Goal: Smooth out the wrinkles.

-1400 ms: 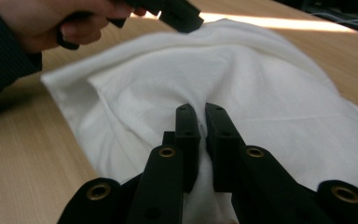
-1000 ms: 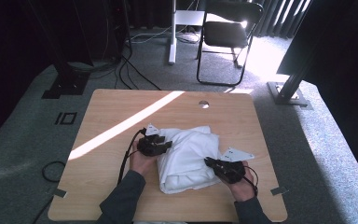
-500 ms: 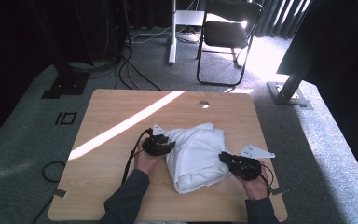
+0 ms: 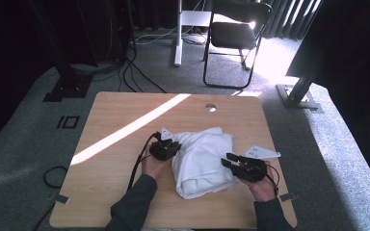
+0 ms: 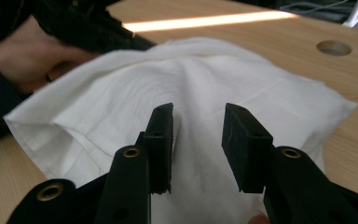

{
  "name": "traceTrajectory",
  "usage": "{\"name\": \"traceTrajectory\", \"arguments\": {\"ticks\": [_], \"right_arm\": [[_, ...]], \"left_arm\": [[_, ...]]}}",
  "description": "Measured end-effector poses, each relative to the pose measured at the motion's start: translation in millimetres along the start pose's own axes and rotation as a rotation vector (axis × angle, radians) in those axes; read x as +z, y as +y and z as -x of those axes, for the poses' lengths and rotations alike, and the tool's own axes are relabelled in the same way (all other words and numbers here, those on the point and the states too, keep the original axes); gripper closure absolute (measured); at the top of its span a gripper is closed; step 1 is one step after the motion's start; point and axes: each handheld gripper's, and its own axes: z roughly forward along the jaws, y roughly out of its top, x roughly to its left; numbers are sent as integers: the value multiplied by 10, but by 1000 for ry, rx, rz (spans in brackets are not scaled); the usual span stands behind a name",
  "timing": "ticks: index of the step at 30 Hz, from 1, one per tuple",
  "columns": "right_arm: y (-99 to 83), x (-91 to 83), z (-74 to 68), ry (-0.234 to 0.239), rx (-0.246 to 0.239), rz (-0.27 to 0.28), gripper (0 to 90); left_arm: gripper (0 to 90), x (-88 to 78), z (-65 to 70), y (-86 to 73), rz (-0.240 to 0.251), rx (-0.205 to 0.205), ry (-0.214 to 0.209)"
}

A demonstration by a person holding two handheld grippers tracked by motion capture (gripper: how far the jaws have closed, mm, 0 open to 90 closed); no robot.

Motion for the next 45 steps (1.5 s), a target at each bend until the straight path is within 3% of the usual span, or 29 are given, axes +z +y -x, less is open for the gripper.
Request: {"name": "traceTrajectory", "arguments": {"ticks": [1,2,3,8,11,12,15,17,19,20,21,23,25,28,31,32,35,36,38,41,42,45], "right_arm": [[3,37,-6,2,-8,-11,697],[6,63,-3,7,-12,-13,811],[10,65,-8,-3,-10,-3,863],[81,-157,18,-36,3,92,889],[83,-288,83,-97,-4,89,891],[67,-325,120,-102,14,93,889],[-20,-395,234,-143,29,69,887],[-112,-424,314,-127,74,57,887],[-179,-417,330,-135,72,13,886],[-218,-389,333,-127,62,-38,878],[-241,-367,330,-116,57,-68,848],[-241,-341,327,-126,55,-77,726],[-163,-321,350,-149,69,-35,632],[-49,-205,382,-142,65,-22,564],[20,-5,391,-125,47,-39,549],[45,89,382,-139,36,-48,542],[113,287,376,-150,17,-53,554],[113,287,376,-150,17,-53,554],[189,445,360,-135,-2,-70,593],[224,550,378,-120,-17,-120,823],[229,556,394,-136,-17,-130,882],[257,411,447,-172,31,-67,891]], "left_arm": [[801,1,1,0,1,-2,1],[793,2,3,1,2,-2,3],[785,2,4,2,2,-1,6],[770,16,3,13,-4,2,7],[766,36,21,25,-5,8,17],[762,43,23,27,-3,5,17],[746,60,30,34,-3,-2,16],[732,67,36,43,-6,4,16],[715,66,43,56,-7,8,16],[698,60,49,63,-4,5,22],[679,33,55,75,1,4,22],[670,-22,67,93,22,1,14],[648,-128,131,135,60,2,4],[637,-250,236,173,93,20,-15],[631,-420,443,186,137,52,-43],[626,-460,520,182,146,69,-63],[625,-495,774,149,140,136,-121],[624,-495,774,149,140,136,-121],[623,-426,926,107,110,173,-154],[621,-329,1000,54,75,189,-172],[619,-301,1027,29,60,199,-181],[613,-277,1073,-17,49,221,-199]]}}
